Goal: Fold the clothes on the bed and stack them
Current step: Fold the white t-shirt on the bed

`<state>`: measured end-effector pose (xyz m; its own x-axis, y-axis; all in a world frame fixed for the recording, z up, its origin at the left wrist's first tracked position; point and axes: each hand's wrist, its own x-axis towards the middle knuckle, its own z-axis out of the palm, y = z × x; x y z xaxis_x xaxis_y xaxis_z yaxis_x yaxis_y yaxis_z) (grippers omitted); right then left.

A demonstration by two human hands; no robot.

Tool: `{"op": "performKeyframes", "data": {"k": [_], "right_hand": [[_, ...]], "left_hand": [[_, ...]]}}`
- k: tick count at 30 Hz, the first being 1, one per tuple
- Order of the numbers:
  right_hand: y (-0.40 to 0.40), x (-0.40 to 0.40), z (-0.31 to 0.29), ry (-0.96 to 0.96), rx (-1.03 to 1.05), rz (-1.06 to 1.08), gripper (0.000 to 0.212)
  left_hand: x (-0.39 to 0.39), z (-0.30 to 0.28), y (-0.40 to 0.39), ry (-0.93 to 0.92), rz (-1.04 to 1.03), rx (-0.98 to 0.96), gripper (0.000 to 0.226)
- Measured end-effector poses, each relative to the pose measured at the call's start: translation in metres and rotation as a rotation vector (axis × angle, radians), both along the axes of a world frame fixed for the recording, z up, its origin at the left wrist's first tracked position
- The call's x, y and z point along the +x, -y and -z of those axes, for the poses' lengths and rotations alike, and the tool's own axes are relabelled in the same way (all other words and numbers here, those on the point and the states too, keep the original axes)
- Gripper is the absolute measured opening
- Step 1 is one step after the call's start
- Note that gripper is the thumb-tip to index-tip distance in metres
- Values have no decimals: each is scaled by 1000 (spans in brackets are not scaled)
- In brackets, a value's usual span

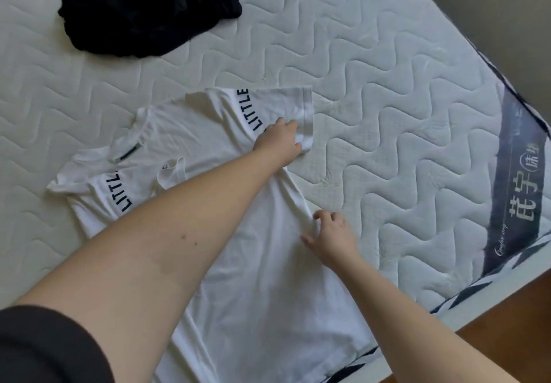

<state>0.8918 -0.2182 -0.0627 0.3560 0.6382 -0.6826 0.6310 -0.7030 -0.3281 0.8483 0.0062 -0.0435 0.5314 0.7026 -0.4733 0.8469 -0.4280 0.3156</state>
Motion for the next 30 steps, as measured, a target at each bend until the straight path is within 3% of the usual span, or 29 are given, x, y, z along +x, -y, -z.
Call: {"op": "performKeyframes", "data": {"k": [5,10,12,16,20,25,30], "right_hand": [[-7,3,13,-61,21,-4,40],[-2,3,22,-26,66,2,32],[0,3,22,10,52,-50,29],[5,3,13,28,-13,-105,20],[26,-2,-2,11,-6,-137,16],[56,-19,-22,84,-55,-306,9],[70,-62,-41,97,41,-357,8]], "left_hand": [[42,16,-5,-132,104,2,68],[59,24,-9,-180,43,52,52],[53,19,-14,-101,-54,76,42],[22,-1,-21,232,-313,175,18],[-26,-27,-26,448,-416,173,32],[-92,-45,-41,476,-513,135,47],[-154,-48,-40,561,-667,207,54]]}}
